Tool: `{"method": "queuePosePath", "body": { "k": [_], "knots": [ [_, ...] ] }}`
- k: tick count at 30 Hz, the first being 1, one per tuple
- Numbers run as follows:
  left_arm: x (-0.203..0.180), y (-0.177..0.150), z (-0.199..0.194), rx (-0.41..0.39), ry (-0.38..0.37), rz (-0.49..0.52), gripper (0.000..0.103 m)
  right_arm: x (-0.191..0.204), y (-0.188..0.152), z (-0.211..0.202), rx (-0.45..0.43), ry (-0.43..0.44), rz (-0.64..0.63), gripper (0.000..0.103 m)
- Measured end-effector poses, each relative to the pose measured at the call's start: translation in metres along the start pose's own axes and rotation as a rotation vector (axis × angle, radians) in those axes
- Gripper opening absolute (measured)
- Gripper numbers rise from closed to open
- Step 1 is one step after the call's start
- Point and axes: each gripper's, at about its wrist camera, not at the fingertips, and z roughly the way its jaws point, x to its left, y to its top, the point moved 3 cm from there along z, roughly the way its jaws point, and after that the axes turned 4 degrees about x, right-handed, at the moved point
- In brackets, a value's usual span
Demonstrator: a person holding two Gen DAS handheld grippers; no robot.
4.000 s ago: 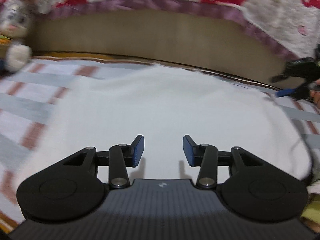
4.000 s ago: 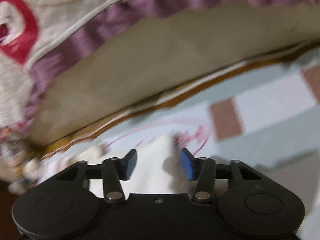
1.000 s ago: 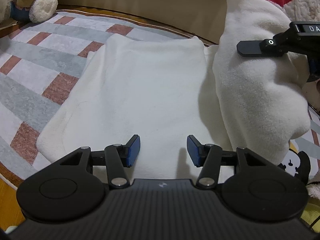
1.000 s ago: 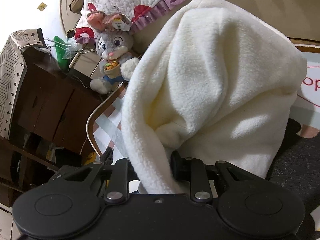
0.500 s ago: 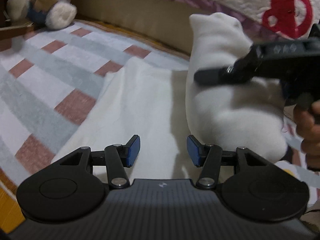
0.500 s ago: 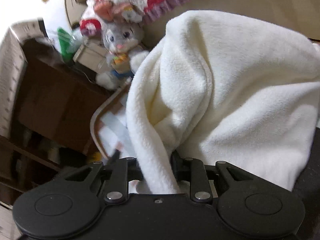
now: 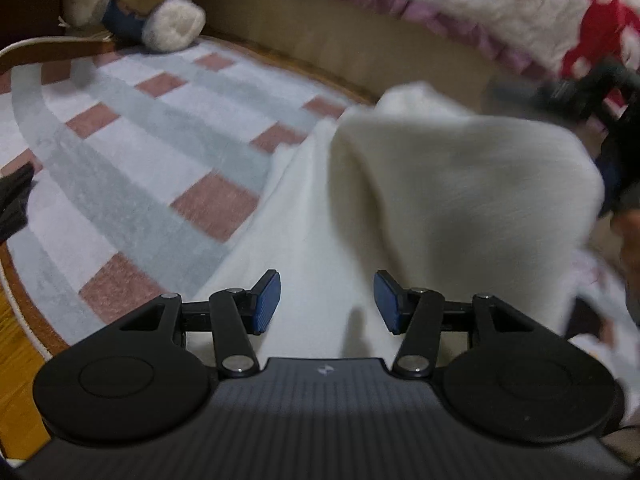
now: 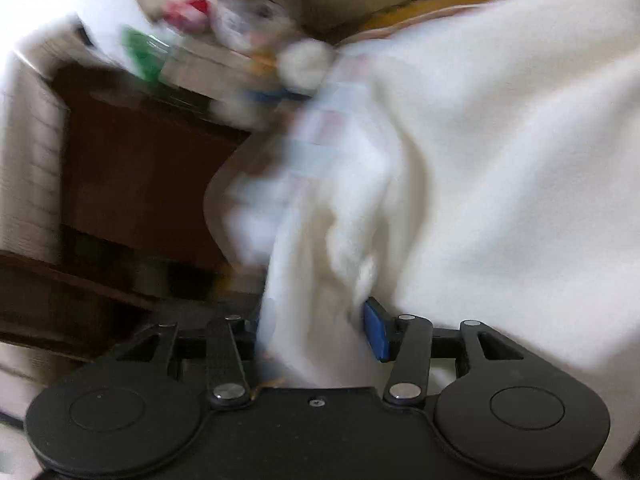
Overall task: Fold clothes
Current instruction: 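Lay the folded jacket down and open the right gripper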
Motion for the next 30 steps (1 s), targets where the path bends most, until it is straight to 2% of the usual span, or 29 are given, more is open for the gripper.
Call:
{"method": "queuePosePath", "body": {
  "k": [2,3,4,6,8,10,12,13,15,17,19,24,27,30],
  "knots": [
    [-0.008,0.006,-0.016,-0.038,-0.058,-0.007,0.052,0.020,0.012,-0.032,-0.061,0.094,-0.038,0.054],
    [-0.009,0.005,-0.023,-0.050,-0.084,-0.008,0.054,0.027,0.017,-0.051,-0.101,0.077,-0.070,0.054],
    [-0.008,0.001,-0.028,-0.056,-0.109,-0.014,0.060,0.028,0.014,-0.068,-0.144,0.020,-0.097,0.054],
    [0.000,-0.013,-0.033,-0.053,-0.129,-0.050,0.062,0.029,0.006,-0.101,-0.233,-0.108,-0.146,0.055],
    [0.011,-0.024,-0.036,-0.052,-0.118,-0.109,0.062,0.018,-0.016,-0.120,-0.251,-0.280,-0.209,0.055],
    [0.015,-0.023,-0.044,-0.091,-0.146,-0.159,0.062,0.000,-0.037,-0.120,-0.205,-0.457,-0.266,0.055],
    [0.011,-0.017,-0.051,-0.141,-0.160,-0.153,0.062,-0.015,-0.053,-0.111,-0.159,-0.564,-0.255,0.054],
    [0.005,-0.013,-0.054,-0.176,-0.123,-0.116,0.062,-0.019,-0.059,-0.106,-0.140,-0.587,-0.257,0.054],
    [-0.008,-0.006,-0.061,-0.235,-0.057,-0.048,0.063,-0.023,-0.066,-0.094,-0.108,-0.609,-0.268,0.054],
    [-0.015,-0.004,-0.058,-0.219,-0.058,-0.027,0.063,-0.023,-0.065,-0.085,-0.115,-0.620,-0.282,0.054],
    [-0.018,-0.004,-0.056,-0.204,-0.087,-0.059,0.063,-0.021,-0.062,-0.076,-0.128,-0.643,-0.285,0.054],
    [-0.019,0.000,-0.069,-0.287,-0.022,-0.117,0.065,-0.034,-0.056,-0.071,-0.135,-0.741,-0.317,0.054],
    [-0.017,0.003,-0.058,-0.176,-0.034,-0.125,0.065,-0.046,-0.050,-0.079,-0.151,-0.725,-0.264,0.054],
    [-0.018,-0.001,-0.048,-0.137,-0.076,-0.162,0.065,-0.057,-0.043,-0.083,-0.147,-0.652,-0.174,0.054]
  ]
}}
